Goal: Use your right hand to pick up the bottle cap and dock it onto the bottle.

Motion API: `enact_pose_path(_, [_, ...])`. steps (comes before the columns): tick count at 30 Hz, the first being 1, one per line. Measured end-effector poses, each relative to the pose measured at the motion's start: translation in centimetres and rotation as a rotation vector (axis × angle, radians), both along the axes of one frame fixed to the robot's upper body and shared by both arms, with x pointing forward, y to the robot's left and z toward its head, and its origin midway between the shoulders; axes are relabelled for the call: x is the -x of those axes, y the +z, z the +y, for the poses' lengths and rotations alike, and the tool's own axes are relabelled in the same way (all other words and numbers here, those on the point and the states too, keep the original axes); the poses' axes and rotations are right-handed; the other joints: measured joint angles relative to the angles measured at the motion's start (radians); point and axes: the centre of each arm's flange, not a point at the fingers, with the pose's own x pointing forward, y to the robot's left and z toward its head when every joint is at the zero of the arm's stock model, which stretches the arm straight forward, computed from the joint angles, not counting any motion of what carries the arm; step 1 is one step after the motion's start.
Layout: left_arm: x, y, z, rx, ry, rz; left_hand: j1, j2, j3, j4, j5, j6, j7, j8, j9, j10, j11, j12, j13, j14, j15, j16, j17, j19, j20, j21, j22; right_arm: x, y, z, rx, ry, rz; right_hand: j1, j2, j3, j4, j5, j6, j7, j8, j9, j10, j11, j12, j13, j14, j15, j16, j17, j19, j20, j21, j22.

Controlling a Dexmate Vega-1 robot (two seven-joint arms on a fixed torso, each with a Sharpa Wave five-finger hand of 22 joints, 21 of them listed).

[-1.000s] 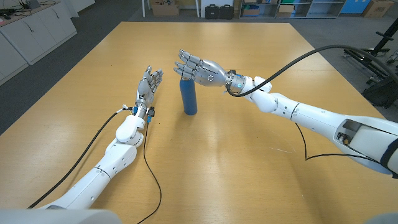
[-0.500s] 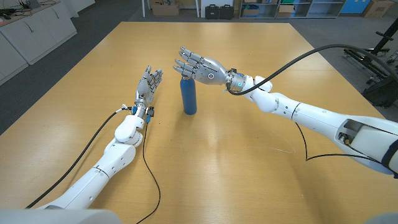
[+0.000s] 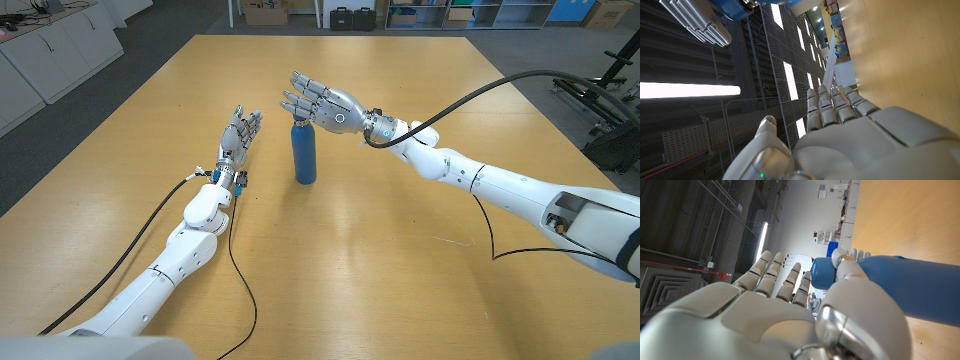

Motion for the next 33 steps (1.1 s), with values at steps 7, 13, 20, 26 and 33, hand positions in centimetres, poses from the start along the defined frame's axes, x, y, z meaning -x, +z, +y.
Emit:
enact_pose_path(7, [0.00,-0.03,0.02,0.001,-0.003,0.001,0.000,0.000,-0.002,-0.002,0.000,0.000,0.000,0.000,0.000,0.000,0.000,0.000,0.000,0.000,0.000,0.000,0.000,0.000,0.000,0.000,0.000,0.16,0.13,-0.11,-0.004,-0.009,0.010,-0.030,-0.012,-0.017,0.008,0.011,-0.033,0.006,-0.016,0.000,-0.059,0.019,0.000,0.004,-0.051,0.001,-0.006,0.000,-0.021,-0.003,-0.018,0.000])
enact_pose_path(13, [-0.03,-0.13,0.07,-0.001,-0.005,0.003,0.000,0.000,-0.002,-0.002,0.000,0.000,0.000,0.000,0.000,0.009,0.002,0.000,0.000,0.000,0.000,0.001,0.000,0.000,0.000,0.000,0.000,0.29,0.35,-0.15,-0.013,-0.021,0.017,-0.050,-0.024,-0.027,0.010,0.022,-0.081,0.027,-0.035,0.000,-0.107,0.046,0.000,0.004,-0.110,0.002,-0.006,0.000,-0.041,0.006,-0.031,0.000])
enact_pose_path(20, [-0.04,-0.17,0.15,0.001,-0.006,0.002,0.004,0.004,0.002,-0.007,0.000,0.000,0.000,0.000,0.000,0.009,0.002,0.000,0.000,0.000,0.000,0.001,0.000,0.000,0.000,0.000,0.000,0.33,0.51,-0.16,-0.021,-0.050,0.017,-0.065,-0.024,-0.029,0.012,0.037,-0.132,0.059,-0.048,0.000,-0.154,0.067,-0.006,0.004,-0.172,0.014,-0.006,-0.003,-0.073,0.020,-0.053,0.000])
enact_pose_path(26, [0.00,-0.12,0.24,0.001,-0.006,-0.001,0.004,0.004,0.002,-0.007,0.000,0.000,0.000,0.000,0.000,0.009,0.002,0.000,0.000,0.000,0.000,0.001,0.000,0.000,0.000,0.000,0.000,0.35,0.48,-0.29,-0.028,-0.078,0.015,-0.065,-0.024,-0.037,0.012,0.044,-0.155,0.071,-0.052,0.000,-0.182,0.074,-0.008,0.004,-0.199,0.022,-0.006,-0.003,-0.086,0.026,-0.061,0.000])
enact_pose_path(33, [0.08,0.01,0.24,-0.003,-0.007,-0.004,0.004,0.004,0.002,-0.007,0.000,0.000,0.000,0.000,0.000,0.009,0.002,0.000,0.000,0.000,0.000,0.001,0.000,0.000,0.000,0.000,0.000,0.60,0.40,-0.78,-0.033,-0.113,0.018,-0.076,-0.023,-0.037,0.012,0.048,-0.176,0.082,-0.056,0.000,-0.187,0.079,-0.008,0.004,-0.208,0.020,-0.006,-0.008,-0.093,0.022,-0.061,0.000])
